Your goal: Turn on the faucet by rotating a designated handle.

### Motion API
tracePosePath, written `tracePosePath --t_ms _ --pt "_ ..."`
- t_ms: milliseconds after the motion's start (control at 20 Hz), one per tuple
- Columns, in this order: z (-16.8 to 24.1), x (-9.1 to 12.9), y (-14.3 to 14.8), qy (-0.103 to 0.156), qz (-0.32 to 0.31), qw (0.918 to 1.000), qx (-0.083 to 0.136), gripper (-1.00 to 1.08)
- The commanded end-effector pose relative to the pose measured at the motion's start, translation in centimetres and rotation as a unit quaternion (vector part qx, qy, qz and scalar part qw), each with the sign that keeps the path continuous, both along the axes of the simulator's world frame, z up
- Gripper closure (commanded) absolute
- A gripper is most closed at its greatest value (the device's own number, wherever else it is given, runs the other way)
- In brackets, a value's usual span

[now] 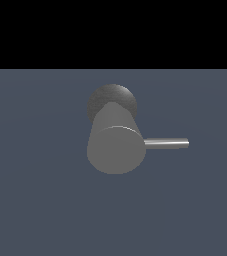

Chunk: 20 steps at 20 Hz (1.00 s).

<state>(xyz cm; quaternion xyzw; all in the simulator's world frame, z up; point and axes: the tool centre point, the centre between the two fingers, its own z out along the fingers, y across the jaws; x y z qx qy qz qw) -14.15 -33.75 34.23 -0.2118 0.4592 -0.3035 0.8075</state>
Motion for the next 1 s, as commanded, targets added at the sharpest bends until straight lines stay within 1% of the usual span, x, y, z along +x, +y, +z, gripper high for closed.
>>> tracePosePath --t_ms 0,150,350,500,750,950 --pt "-3.7 0.7 0.7 0.027 0.0 0.9986 0.046 1.08" --pt "-7.3 1.3 1.8 0.056 0.004 0.9943 0.091 1.08" --pt "-11.0 1.8 3.5 0.087 0.01 0.9868 0.136 1.08" --pt "-13.0 2.1 4.5 0.104 0.015 0.9815 0.16 1.08" --pt "-15.0 2.2 5.7 0.123 0.02 0.9748 0.185 1.08" --pt "-17.0 2.1 6.4 0.143 0.025 0.965 0.218 1.08"
